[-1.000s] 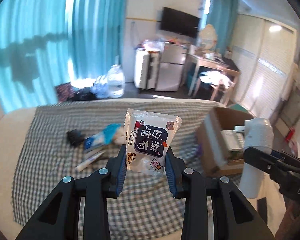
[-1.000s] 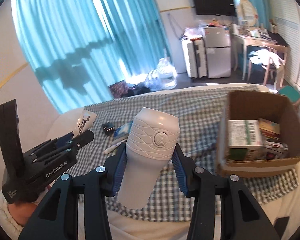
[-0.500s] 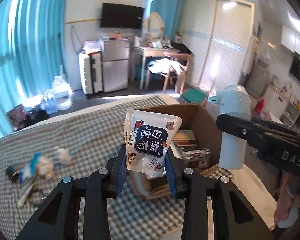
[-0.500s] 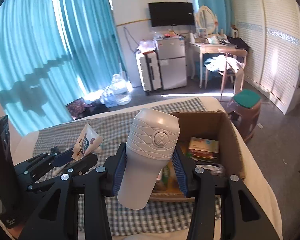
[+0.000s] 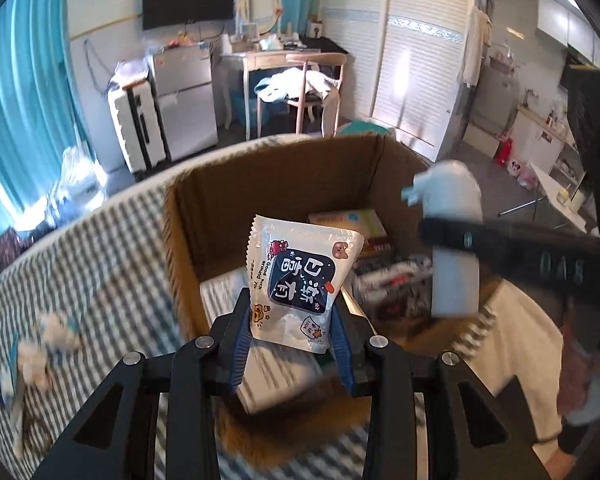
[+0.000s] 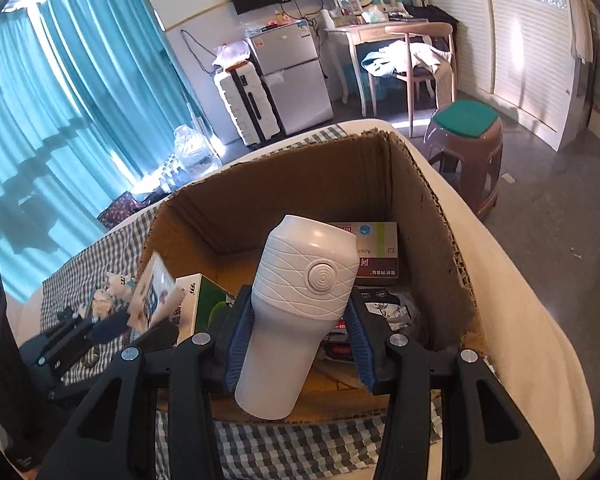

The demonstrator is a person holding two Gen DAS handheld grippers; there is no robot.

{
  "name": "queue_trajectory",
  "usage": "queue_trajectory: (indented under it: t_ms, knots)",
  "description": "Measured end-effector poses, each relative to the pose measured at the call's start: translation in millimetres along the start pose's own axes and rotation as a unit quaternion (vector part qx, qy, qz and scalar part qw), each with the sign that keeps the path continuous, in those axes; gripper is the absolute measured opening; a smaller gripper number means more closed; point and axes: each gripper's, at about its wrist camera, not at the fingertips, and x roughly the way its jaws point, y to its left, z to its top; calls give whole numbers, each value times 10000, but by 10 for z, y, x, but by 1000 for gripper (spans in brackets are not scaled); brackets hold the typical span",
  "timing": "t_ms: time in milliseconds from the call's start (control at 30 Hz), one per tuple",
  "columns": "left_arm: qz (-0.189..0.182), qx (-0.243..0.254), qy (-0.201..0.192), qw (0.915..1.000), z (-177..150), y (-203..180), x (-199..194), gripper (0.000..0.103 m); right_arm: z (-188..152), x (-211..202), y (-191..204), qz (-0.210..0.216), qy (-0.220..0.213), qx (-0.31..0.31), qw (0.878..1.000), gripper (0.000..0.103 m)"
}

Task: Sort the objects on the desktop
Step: 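Carry the snack packet and white cup into the cardboard box and release both, then move both tools back over the remaining items on the cloth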

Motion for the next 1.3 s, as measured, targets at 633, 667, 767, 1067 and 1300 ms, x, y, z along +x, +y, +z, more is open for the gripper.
queue_trajectory:
  t_ms: [633, 667, 767, 1067, 1300]
  knots:
    - [587, -646, -4, 9962, 137, 338, -472, 98, -3, -445, 362, 75, -446, 32, 9990, 64]
    - [690, -736, 0, 9949, 95, 417, -563, 98, -53, -485, 459, 154, -421, -23, 9990, 64]
    - [1146, -1036, -51, 9880, -130, 733, -985, 98, -218, -617, 797, 332, -389, -238, 9984, 64]
    - [2044, -1785, -354, 9618, -965, 1339, -2197, 103, -775, -1004, 1991, 1107, -391, -1020, 9878, 64]
    - [2528, -2371, -312, 9375, -1606, 1749, -2687, 103, -1227, -1011, 2662, 1424, -203, -1534, 9776, 64]
